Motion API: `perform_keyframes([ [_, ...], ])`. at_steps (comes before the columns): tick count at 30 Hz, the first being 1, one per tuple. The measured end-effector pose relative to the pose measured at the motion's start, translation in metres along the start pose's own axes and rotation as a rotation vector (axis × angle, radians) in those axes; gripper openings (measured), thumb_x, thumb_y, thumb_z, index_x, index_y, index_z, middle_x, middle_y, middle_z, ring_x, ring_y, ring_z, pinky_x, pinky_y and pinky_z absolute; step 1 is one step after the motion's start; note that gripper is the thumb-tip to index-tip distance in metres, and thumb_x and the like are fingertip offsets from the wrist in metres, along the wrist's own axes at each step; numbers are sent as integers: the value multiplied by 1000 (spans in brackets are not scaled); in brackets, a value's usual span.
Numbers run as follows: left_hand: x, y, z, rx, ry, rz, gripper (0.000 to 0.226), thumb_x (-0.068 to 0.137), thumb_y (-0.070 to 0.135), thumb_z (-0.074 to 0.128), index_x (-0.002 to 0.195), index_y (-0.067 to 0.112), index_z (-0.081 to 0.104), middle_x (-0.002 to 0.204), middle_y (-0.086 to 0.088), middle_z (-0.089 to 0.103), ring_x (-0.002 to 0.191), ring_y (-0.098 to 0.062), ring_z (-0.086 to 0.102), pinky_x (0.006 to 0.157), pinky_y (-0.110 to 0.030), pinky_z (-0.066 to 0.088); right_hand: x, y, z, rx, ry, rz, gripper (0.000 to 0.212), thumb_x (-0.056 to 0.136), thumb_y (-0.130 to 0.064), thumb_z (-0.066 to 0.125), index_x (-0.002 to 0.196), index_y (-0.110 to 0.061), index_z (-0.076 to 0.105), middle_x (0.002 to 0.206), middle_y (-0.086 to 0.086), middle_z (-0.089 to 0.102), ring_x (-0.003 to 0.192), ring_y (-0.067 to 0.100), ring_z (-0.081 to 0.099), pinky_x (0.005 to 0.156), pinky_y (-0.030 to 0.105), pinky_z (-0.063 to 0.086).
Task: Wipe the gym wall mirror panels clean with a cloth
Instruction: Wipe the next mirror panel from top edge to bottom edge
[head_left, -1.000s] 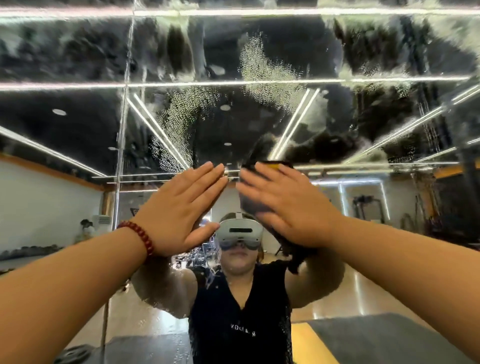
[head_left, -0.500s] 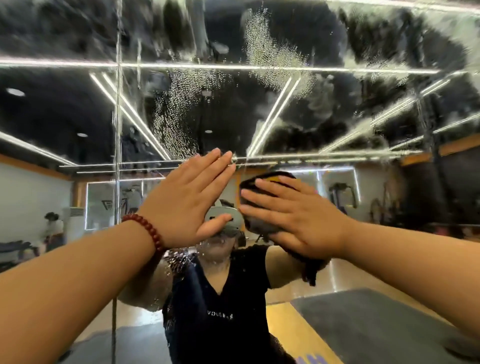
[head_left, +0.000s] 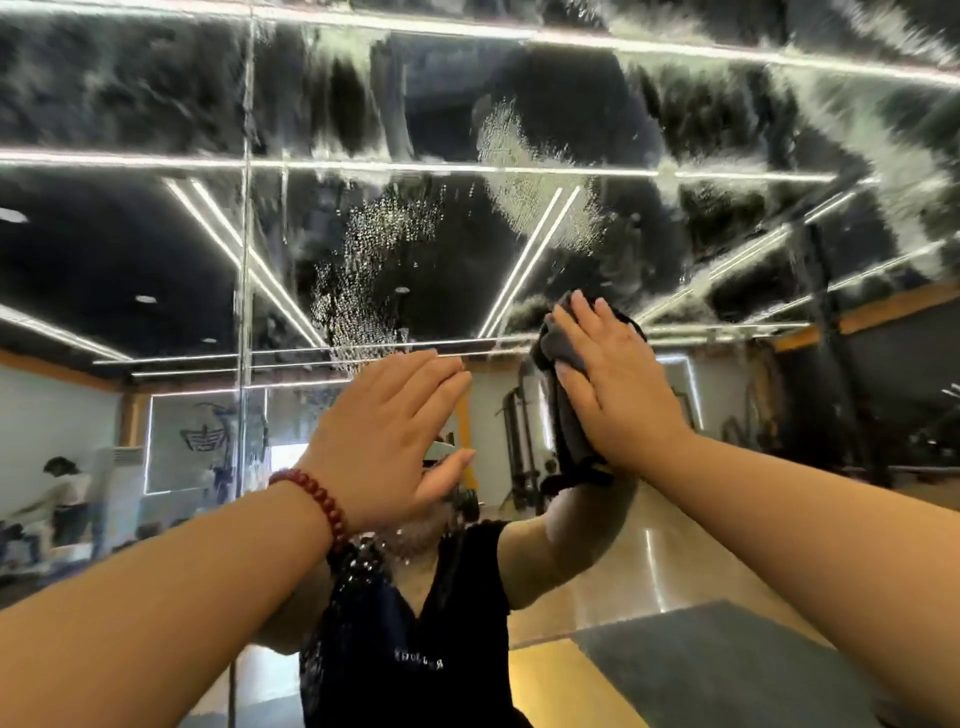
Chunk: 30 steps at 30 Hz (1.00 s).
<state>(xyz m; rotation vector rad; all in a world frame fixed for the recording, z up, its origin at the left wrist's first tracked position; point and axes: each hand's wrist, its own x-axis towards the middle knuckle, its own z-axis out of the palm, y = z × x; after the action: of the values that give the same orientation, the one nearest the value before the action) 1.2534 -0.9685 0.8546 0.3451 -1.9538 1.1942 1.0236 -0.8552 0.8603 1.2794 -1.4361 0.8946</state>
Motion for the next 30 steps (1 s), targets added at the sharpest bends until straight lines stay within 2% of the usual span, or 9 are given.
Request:
perform_keyframes([
  [3,27,-2,-6,14,60,-75,72,89,55,41,137,2,53,143,-16,51,132,-34,47,112,-43,25,22,13,-13,3,47,153,60,101,-40,25,157,-21,20,166,1,10,153,21,7,122,39,7],
  [6,61,-5,-12,71,24,-143,76,90,58,36,142,4,49,149,-14,46,137,-31,43,115,-38,15,45,33,-24,-10,67,250,55,106,-35,31,158,-21,17,166,2,6,153,22,4,123,40,8],
  [10,96,-10,-17,74,17,-217,88,88,68,10,155,13,18,163,-3,12,151,-21,12,116,-29,-9,71,70,-38,24,100,331,56,106,-36,28,158,-19,14,167,2,4,153,22,2,123,43,9],
  [14,122,-18,-22,114,28,-245,97,77,71,-6,157,16,2,165,0,-4,152,-16,-6,115,-27,-16,92,110,-54,40,150,455,57,106,-36,27,158,-18,13,167,3,5,153,23,3,123,45,10],
  [18,144,-21,-27,120,30,-297,100,73,71,-13,156,16,-5,163,1,-12,152,-17,-9,114,-28,-16,115,127,-64,27,132,565,58,107,-39,24,159,-20,7,167,1,0,153,22,-1,124,44,6],
  [21,147,-18,-19,133,37,-327,98,75,69,-13,156,16,-6,163,-1,-12,152,-18,-9,117,-31,-13,135,105,-59,-27,139,405,59,106,-42,26,159,-23,9,167,-2,1,153,21,0,123,42,5],
  [26,149,-19,-16,127,29,-342,98,76,70,-11,157,16,-4,164,-2,-10,151,-16,-10,117,-30,-13,139,46,-41,-72,76,-192,58,103,-43,36,157,-31,20,165,-10,11,152,14,7,121,36,6],
  [28,148,-17,-17,146,8,-345,98,75,70,-13,157,16,-5,164,-1,-11,151,-16,-10,117,-30,-13,138,53,-44,-64,26,-273,56,103,-42,34,157,-29,22,165,-9,14,152,14,9,121,36,7],
  [30,148,-17,-17,139,8,-343,98,77,70,-11,157,16,-3,165,-2,-8,152,-17,-8,119,-31,-11,136,73,-52,-50,50,-215,59,100,-41,30,156,-23,25,165,-3,18,151,19,14,121,39,13],
])
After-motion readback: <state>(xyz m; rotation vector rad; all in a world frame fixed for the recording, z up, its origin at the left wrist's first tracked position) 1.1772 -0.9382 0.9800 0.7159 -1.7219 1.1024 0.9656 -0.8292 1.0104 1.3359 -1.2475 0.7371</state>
